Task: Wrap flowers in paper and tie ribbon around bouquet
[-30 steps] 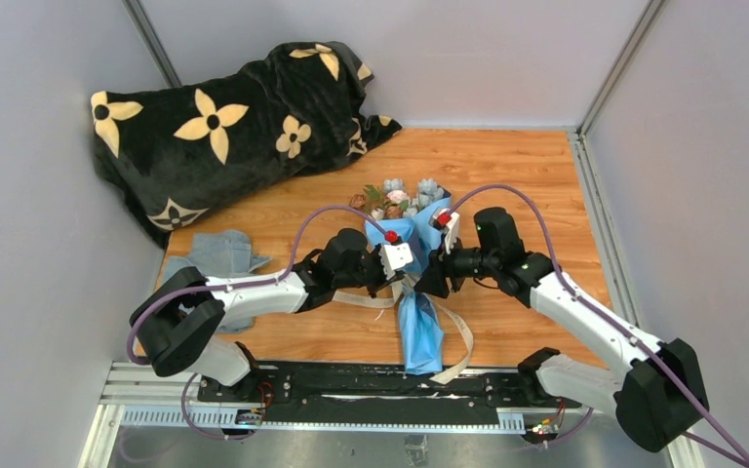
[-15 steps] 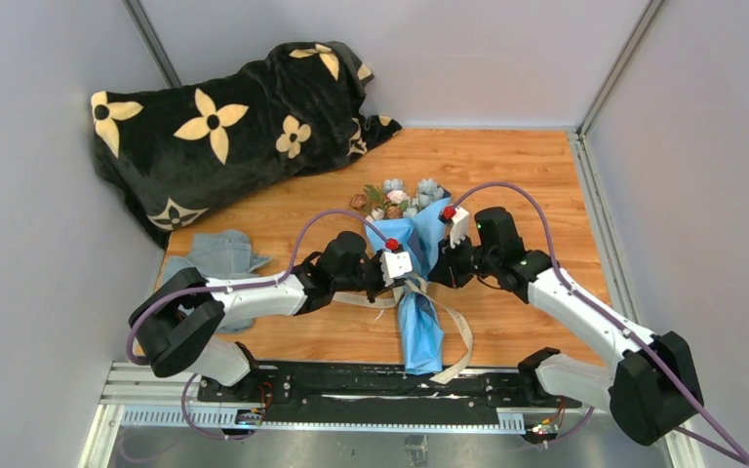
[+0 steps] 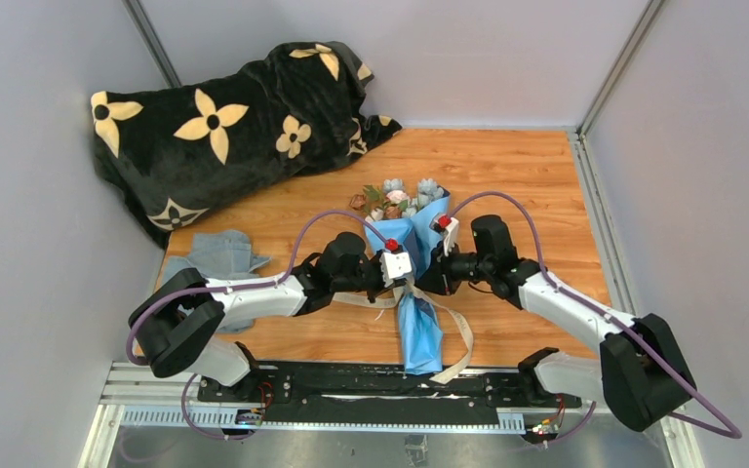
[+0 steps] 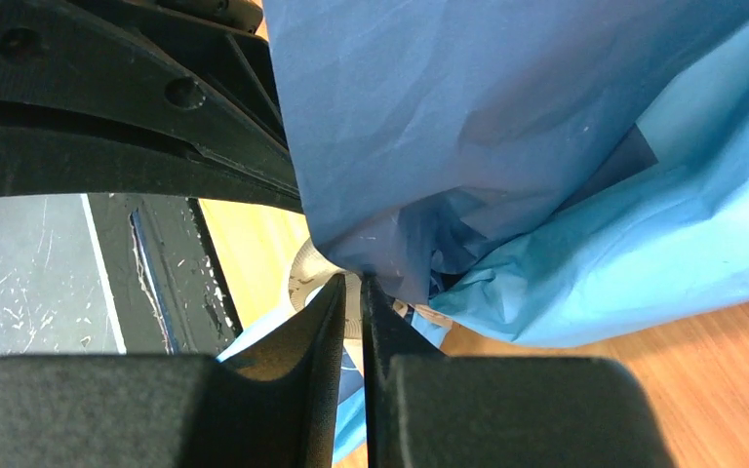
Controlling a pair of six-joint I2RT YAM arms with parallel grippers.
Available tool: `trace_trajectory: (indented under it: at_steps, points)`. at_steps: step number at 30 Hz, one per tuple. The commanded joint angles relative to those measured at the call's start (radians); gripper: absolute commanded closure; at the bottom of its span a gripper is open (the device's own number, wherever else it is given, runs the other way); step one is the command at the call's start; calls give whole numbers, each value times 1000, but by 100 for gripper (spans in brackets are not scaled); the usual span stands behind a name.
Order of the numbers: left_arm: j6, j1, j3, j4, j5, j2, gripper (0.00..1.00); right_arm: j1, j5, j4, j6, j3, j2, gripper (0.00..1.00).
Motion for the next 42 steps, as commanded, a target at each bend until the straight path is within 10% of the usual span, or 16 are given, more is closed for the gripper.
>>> trace_trajectory:
  at_steps: [1,17,32,39,42]
  points:
    - [8,-11,-16,48,0,-20,100,15,-34,85,-1,-28,19,85]
    - [-5,-11,-25,48,5,-24,100,55,23,144,20,-60,17,82]
    - [-21,-12,-19,68,-4,-16,100,80,0,153,4,-18,94,60]
    - [-31,-12,-23,74,-1,-13,100,95,15,194,10,-15,96,62]
    - [-35,-11,-28,76,-1,-15,100,95,51,191,11,-17,83,83]
